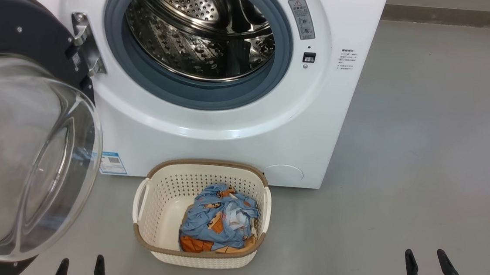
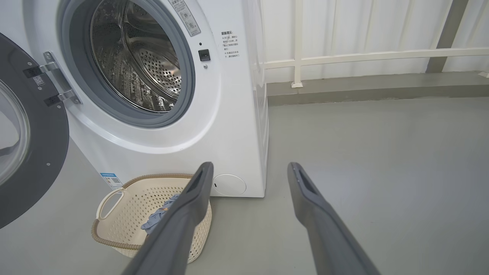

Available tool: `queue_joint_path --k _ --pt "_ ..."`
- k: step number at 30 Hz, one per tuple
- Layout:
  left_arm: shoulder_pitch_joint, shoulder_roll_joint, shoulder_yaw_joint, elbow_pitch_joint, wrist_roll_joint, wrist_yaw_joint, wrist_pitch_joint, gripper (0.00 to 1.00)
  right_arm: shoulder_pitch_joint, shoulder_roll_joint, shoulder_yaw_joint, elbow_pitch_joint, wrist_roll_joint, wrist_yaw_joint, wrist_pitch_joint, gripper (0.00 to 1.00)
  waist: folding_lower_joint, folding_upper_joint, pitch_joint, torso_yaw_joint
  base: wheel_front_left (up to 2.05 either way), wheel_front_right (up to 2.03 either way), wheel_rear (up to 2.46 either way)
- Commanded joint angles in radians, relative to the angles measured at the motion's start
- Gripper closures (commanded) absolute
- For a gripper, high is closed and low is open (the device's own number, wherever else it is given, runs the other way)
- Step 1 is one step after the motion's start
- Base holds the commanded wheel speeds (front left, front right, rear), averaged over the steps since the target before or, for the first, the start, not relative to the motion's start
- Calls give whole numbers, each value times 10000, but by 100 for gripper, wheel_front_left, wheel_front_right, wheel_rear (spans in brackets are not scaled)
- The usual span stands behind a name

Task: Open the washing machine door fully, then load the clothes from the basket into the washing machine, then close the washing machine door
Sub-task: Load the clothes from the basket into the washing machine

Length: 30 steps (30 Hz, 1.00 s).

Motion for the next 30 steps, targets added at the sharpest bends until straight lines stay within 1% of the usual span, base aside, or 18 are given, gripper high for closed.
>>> queue_joint_path --k 1,8,12,15,30 --pt "-152 28 287 -180 -22 -13 -65 0 -318 -206 265 -220 -33 16 -120 0 0 -1 14 6 70 -70 0" --pt "-174 28 300 -193 -36 15 -65 0 -329 -222 263 -233 -44 16 -120 0 0 -1 66 15 133 -133 0" --pt "-208 28 359 -338 277 175 -65 0 -332 -219 267 -231 -46 16 -120 0 0 -1 83 4 122 -122 0" --pt "-203 28 338 -353 314 220 -65 0 -338 -221 279 -226 -36 16 -120 0 0 -1 90 -8 74 -74 0" --pt "-215 28 228 -364 210 127 -65 0 -357 -204 260 -158 -23 16 -120 0 0 -1 42 -9 7 -7 0"
